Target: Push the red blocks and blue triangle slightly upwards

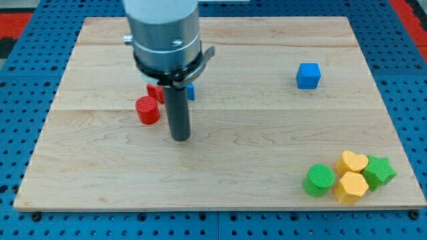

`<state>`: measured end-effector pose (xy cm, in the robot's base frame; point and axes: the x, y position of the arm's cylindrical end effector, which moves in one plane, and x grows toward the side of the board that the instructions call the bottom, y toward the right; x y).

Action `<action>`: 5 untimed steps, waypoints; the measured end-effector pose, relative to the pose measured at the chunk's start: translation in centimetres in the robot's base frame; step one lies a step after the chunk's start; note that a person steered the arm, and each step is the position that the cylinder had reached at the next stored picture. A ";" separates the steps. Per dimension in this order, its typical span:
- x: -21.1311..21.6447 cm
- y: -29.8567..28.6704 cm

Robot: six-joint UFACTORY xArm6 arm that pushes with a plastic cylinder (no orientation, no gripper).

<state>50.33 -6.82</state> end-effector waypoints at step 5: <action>-5.3 0.3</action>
<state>45.07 -6.49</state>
